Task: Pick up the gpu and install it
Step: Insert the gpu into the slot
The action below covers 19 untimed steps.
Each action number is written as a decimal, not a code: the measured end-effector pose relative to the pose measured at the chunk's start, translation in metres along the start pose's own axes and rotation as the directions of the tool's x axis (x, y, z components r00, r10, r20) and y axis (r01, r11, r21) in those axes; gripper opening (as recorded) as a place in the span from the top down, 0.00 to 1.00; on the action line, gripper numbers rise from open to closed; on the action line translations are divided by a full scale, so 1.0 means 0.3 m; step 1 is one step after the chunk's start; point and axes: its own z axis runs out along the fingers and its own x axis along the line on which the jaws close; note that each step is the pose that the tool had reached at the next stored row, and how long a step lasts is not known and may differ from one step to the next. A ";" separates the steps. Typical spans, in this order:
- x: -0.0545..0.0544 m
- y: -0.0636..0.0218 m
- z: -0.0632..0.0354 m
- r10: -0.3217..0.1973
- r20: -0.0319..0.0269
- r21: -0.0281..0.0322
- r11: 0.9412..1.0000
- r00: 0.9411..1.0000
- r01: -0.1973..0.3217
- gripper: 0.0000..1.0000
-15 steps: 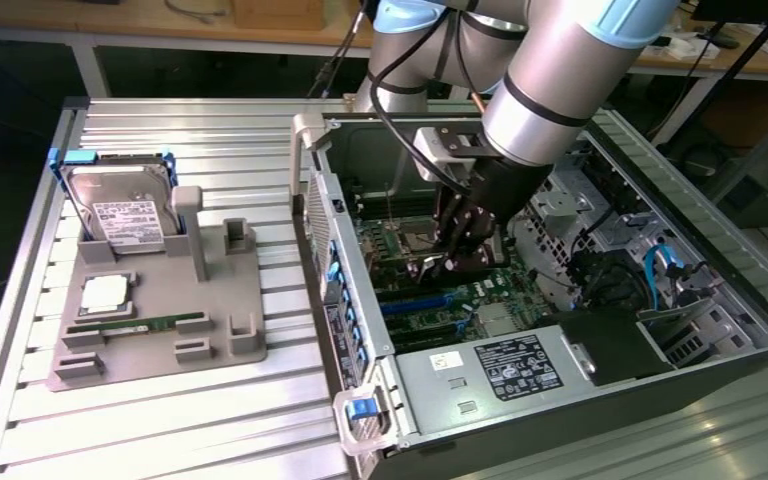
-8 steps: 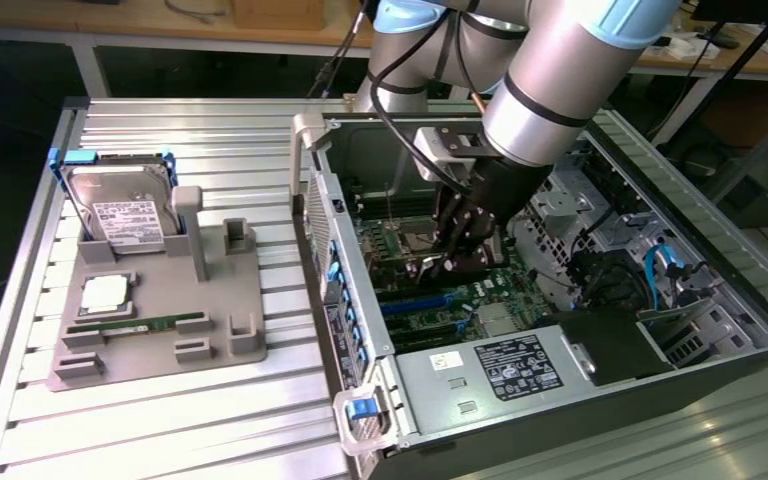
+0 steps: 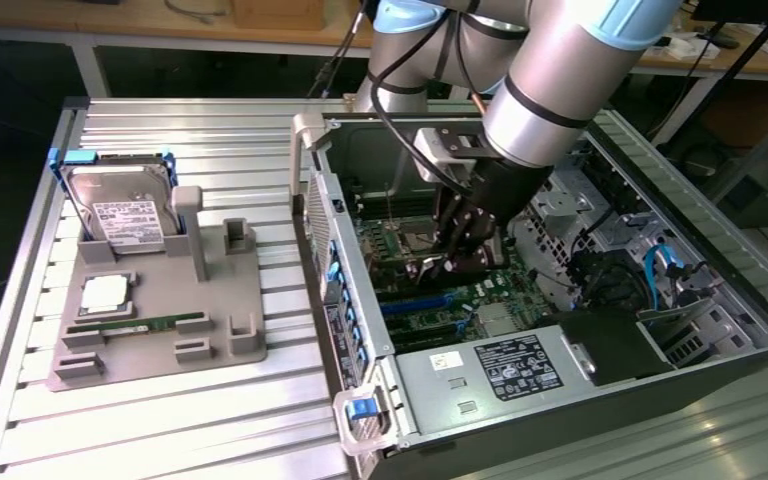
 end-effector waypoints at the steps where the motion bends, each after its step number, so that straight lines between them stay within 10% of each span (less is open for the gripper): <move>1: 0.001 0.000 0.001 0.000 0.000 0.000 1.000 1.000 0.000 0.73; 19: 0.010 0.018 0.016 0.000 0.000 0.000 1.000 1.000 0.000 0.73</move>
